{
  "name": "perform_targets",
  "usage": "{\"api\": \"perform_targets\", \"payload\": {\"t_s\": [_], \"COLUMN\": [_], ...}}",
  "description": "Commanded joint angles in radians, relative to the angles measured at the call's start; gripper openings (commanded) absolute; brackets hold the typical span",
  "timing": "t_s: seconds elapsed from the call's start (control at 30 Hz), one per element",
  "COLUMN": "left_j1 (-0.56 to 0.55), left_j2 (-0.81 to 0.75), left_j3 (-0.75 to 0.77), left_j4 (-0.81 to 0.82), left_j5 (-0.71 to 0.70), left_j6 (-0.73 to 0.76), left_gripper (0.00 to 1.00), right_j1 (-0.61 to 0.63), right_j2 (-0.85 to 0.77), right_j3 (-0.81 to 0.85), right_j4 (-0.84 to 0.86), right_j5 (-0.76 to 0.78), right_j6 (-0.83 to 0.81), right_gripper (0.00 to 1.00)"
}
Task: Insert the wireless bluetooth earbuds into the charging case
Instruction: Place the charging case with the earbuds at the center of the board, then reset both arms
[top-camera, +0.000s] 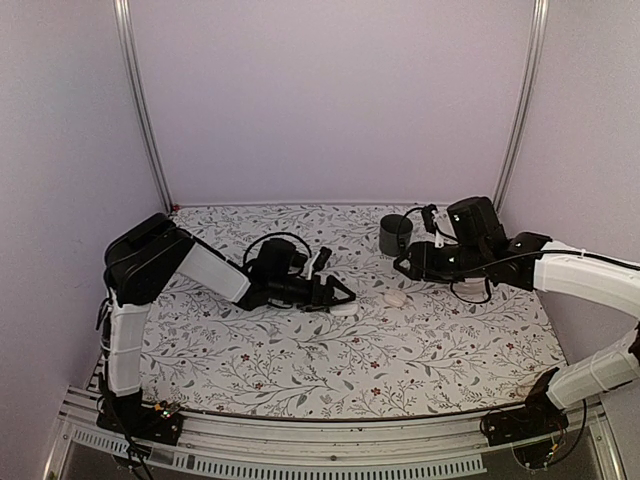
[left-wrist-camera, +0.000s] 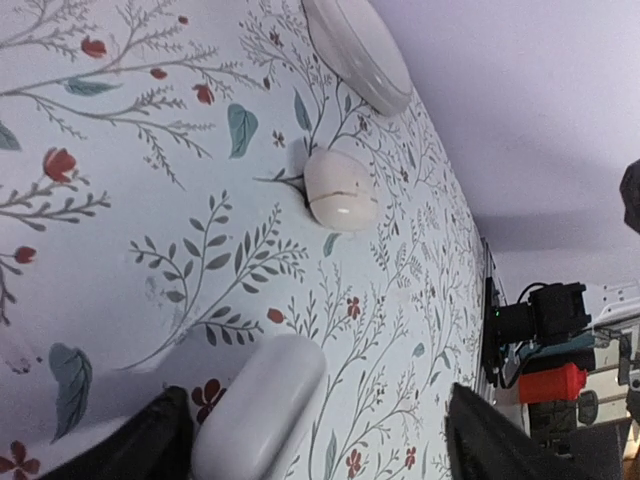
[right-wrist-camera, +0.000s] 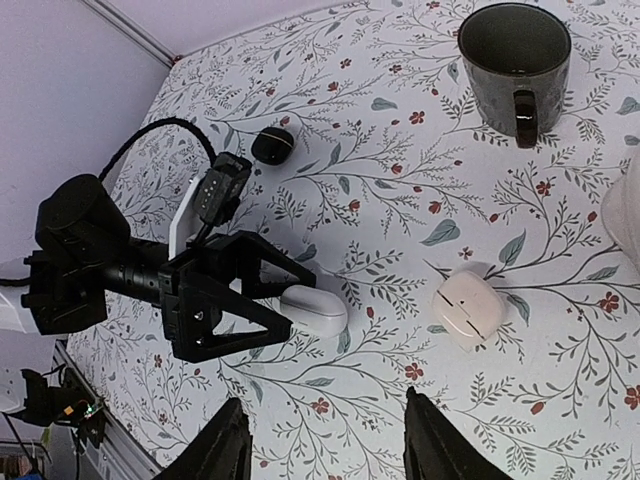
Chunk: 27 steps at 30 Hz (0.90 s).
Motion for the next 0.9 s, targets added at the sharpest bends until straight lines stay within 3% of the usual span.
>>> {"api": "perform_targets", "payload": {"t_s": [0.0, 0.17, 0.43, 0.63, 0.87], "left_j1": [0.020, 0.034, 0.040, 0.133, 0.239], "left_j2": [-0.073, -0.202, -0.574, -0.813, -0.979], "left_j3": [-0.019, -0.082, -0.249, -0.335, -0.473], "left_j4": [-0.120, -0.191, -0.168, -0.198, -0.189], "left_j5": [-0.099, -0.217, -0.475, -0.634, -0.796], "left_j6": [0.032, 0.134, 0.295, 0.342, 0.348], "left_gripper": [0.96, 0.96, 0.96, 0.96, 0.96], "right_j1": [-0.027, -0.076, -0.192, -0.256, -0.323], "right_j2": [-0.046, -0.071, -0.156, -0.143, -0.196], "right_j3": [-0.021, -0.024, -0.096, -0.128, -0.331], "right_j4": [0.033, 0.033, 0.094, 0.170, 0.496], "right_j5": [0.003, 0.045, 0.226, 0.411, 0.528], "right_j6": [0.000, -0.011, -0.019, -0.054, -0.174], "right_gripper": [0.56, 0.69, 0.99, 0.99, 0.99]}}
